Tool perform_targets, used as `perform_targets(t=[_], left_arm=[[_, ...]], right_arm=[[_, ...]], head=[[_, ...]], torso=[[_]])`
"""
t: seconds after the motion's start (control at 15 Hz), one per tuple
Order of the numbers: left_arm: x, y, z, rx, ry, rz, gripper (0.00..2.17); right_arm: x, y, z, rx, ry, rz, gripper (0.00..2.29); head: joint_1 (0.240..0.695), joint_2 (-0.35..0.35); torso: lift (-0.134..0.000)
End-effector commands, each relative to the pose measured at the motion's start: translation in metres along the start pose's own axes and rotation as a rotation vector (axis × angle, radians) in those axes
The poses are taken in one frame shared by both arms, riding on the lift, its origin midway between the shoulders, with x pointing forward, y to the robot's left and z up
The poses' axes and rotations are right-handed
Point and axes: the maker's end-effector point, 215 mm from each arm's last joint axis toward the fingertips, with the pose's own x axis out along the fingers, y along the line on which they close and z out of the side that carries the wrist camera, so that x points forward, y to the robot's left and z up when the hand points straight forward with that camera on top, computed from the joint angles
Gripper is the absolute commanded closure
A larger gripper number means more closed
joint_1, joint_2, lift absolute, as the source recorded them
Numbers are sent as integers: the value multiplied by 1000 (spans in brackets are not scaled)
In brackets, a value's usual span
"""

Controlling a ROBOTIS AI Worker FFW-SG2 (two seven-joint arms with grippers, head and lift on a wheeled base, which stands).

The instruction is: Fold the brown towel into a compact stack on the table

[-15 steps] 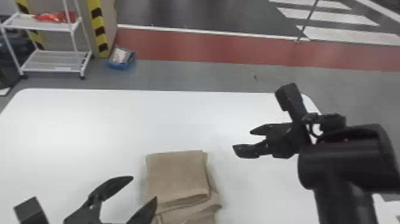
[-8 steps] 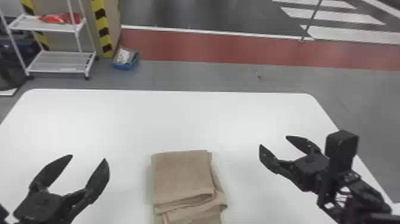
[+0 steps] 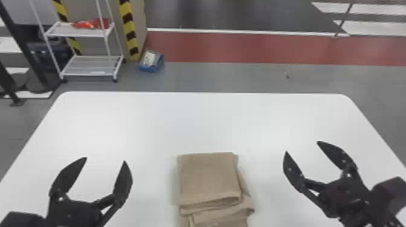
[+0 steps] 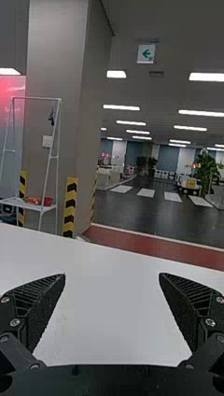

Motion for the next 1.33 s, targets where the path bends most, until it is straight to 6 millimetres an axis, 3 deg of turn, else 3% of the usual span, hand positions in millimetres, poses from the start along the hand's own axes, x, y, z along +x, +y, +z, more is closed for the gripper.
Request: perform_targets(t=[0.0,1.27], left_arm=[[-3,0,-4,15,20,2,87],[-8,-1,-9,11,36,-2,90]], right_arm=[[-4,6,2,16,-22,6,157],[-7,11,-3,60,9,12,154]], head=[[695,-40],[695,-30]], torso=[[-124],[-124]])
